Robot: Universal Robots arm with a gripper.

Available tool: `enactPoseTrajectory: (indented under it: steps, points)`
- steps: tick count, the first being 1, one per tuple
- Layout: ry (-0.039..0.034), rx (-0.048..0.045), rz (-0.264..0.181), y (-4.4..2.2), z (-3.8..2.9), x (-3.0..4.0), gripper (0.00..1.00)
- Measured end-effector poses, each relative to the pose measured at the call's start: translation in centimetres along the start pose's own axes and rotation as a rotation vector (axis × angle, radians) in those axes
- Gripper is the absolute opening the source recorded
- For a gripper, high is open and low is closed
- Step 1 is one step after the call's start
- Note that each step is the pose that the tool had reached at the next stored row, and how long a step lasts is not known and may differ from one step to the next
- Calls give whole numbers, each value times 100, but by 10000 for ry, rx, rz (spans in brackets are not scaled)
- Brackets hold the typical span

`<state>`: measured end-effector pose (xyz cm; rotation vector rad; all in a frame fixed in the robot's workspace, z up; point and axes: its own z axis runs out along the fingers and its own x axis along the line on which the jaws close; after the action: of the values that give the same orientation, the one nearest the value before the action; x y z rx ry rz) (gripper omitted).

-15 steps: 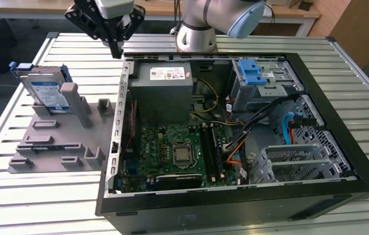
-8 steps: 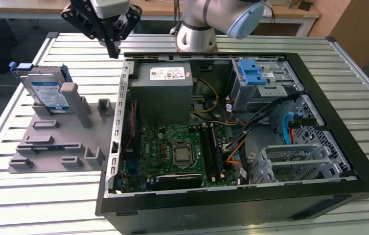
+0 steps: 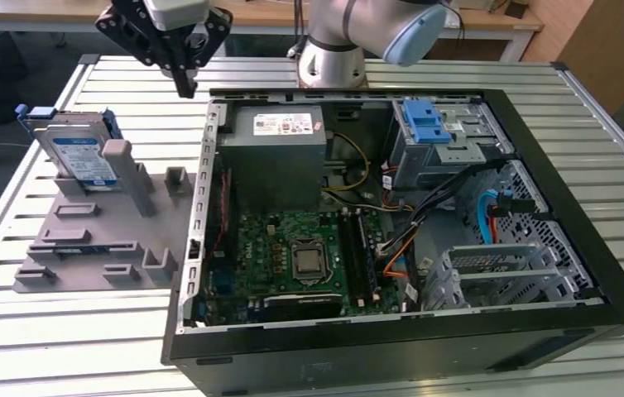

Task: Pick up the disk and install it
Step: 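Reach for the disk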

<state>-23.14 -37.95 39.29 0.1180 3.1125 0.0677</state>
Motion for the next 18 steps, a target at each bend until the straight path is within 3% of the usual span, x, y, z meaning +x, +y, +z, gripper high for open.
enactPoseTrajectory:
  steps: [18]
  points:
    - [0,0,0,16,-1,160,11]
